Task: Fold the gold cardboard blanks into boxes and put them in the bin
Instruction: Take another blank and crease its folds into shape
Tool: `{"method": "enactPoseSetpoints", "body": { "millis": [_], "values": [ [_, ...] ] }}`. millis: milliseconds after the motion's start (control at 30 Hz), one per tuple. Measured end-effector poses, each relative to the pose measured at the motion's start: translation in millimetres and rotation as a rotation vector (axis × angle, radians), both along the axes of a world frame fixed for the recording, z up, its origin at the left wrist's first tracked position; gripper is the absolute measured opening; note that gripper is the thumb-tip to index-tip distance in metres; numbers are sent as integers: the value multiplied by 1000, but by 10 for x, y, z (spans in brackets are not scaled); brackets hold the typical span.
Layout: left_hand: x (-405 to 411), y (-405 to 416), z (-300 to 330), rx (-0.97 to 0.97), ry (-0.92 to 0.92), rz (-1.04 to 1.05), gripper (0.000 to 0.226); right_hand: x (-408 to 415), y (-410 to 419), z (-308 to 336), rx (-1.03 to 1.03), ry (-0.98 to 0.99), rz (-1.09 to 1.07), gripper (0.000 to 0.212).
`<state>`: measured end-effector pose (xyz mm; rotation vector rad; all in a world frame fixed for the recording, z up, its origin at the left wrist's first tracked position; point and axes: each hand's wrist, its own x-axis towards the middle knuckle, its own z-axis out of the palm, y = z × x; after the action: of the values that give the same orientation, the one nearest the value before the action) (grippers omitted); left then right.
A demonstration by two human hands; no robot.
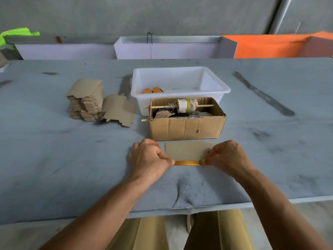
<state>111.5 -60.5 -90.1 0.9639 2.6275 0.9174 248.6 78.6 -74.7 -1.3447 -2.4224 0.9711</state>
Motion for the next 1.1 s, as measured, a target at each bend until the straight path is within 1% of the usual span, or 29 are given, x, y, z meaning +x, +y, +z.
{"method": "enactPoseSetpoints", "body": {
  "millis": [167,267,333,367,400,500,533,600,667,700,767,833,900,1000,1100],
  "values": [
    [-26,24,4,-43,19,47,28,-13,-2,24,-61,-1,-24,18],
    [-1,13,19,-44,26,46,27,21,-14,17,-119,90,-36,25],
    [56,1,31,-16,65,17,23,53,-20,3,-164,147,-33,27],
    [91,-10,40,8,126,-33,20,66,-26,-11,-171,167,-26,27],
    [120,-18,37,44,240,-121,18,75,-34,-29,-169,183,-22,28],
    [189,-42,23,152,608,-441,29,90,-67,-81,-121,229,-28,28],
    [206,-57,22,160,692,-503,28,103,-85,-100,-76,235,-19,28],
    [230,-73,20,137,757,-549,25,136,-140,-141,95,220,31,25],
    [234,-70,23,121,740,-561,24,156,-218,-169,402,172,81,20],
    [230,-64,31,130,734,-572,22,154,-267,-185,526,180,120,21],
    [228,-52,44,153,730,-593,18,138,-364,-212,634,248,228,26],
    [221,-55,32,151,712,-606,19,125,-425,-246,663,266,331,24],
    [193,-89,7,135,636,-615,24,142,-413,-261,653,242,370,23],
    [138,-166,-25,101,558,-628,28,206,-335,-271,583,214,371,26],
    [100,-217,-60,90,485,-612,32,234,-255,-261,489,197,296,27]
  ]
}}
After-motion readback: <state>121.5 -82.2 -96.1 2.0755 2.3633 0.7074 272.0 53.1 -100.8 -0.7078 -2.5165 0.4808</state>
